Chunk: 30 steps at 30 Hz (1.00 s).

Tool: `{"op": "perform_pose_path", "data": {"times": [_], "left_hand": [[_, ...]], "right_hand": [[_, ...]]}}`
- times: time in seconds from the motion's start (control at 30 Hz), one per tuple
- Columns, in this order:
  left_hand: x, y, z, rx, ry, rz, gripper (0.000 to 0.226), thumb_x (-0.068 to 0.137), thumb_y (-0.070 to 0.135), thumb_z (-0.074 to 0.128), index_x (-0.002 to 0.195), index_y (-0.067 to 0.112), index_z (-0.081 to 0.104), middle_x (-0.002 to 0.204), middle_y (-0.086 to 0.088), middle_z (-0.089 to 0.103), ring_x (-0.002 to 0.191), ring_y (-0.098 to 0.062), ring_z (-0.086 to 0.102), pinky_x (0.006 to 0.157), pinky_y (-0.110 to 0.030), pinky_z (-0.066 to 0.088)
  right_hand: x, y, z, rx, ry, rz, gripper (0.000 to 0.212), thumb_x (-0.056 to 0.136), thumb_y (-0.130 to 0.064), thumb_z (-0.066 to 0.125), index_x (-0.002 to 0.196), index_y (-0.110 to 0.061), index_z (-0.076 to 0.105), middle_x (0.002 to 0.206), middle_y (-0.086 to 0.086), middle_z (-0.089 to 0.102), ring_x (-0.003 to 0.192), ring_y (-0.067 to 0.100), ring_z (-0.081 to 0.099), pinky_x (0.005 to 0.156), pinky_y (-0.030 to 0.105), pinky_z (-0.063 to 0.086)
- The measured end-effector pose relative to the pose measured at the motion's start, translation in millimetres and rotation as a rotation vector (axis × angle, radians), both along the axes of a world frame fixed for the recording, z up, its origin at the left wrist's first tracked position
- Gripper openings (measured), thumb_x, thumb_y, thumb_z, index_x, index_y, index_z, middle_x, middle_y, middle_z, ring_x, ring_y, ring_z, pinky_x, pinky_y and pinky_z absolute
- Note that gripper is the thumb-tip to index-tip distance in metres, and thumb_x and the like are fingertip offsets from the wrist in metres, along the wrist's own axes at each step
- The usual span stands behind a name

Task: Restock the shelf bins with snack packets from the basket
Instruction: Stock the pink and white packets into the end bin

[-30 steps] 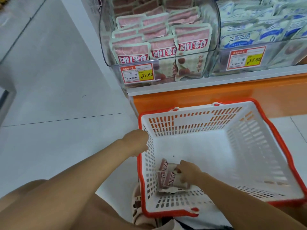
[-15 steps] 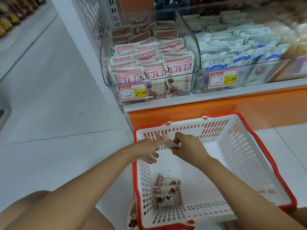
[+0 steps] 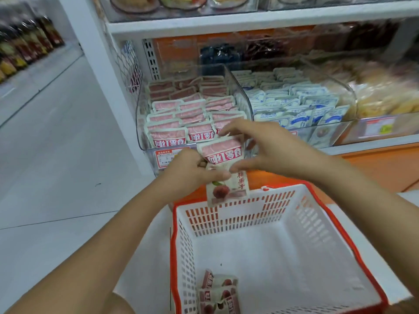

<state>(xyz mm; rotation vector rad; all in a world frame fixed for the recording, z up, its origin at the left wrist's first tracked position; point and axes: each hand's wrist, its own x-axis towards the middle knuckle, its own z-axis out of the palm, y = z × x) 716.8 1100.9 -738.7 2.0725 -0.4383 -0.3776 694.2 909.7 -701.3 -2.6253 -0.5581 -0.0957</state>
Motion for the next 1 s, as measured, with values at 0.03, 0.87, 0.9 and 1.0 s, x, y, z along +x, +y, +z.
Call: {"op": "perform_pose_path", "data": {"times": [0.03,0.87,0.9,1.0], "left_hand": [[0.5,-0.5,4.1,-0.057,-0.046,0.010,0.015,0.073,0.023,0.080,0.080,0.028,0.068,0.074,0.020,0.071,0.071,0.003,0.067,0.063,-0.014,0.054],[35.6,6.6,-23.3,0.403,-0.643,0.155,0.042,0.098,0.025,0.048,0.139,0.021,0.046,0.136,0.003,0.052,0.121,-0.013,0.046,0.101,-0.024,0.034],[35.6,6.3,-23.6,0.406,-0.639,0.160,0.042,0.098,0.026,0.048,0.139,0.022,0.046,0.137,0.003,0.052,0.122,-0.013,0.046,0.101,-0.024,0.034],[36.6,5.9,-25.1,0.419,-0.642,0.164,0.042,0.098,0.027,0.048,0.140,0.022,0.045,0.138,0.004,0.051,0.123,-0.012,0.045,0.102,-0.024,0.033]], "right_hand": [[8.3,0.9,8.8,-0.064,0.017,0.040,0.057,0.065,-0.036,0.085,0.113,-0.024,0.057,0.103,-0.010,0.062,0.083,0.002,0.054,0.073,0.019,0.042],[112.8,5.1,34.4,-0.689,0.096,0.082,0.037,0.096,-0.041,0.050,0.075,-0.011,0.053,0.067,-0.001,0.049,0.067,0.020,0.047,0.063,0.029,0.035],[114.8,6.2,35.6,-0.701,0.090,0.085,0.038,0.095,-0.042,0.051,0.073,-0.011,0.054,0.065,0.000,0.050,0.065,0.021,0.047,0.063,0.029,0.036],[119.5,11.9,34.3,-0.746,0.107,0.098,0.041,0.092,-0.041,0.057,0.064,-0.011,0.052,0.062,0.001,0.051,0.061,0.021,0.048,0.055,0.028,0.034]]}}
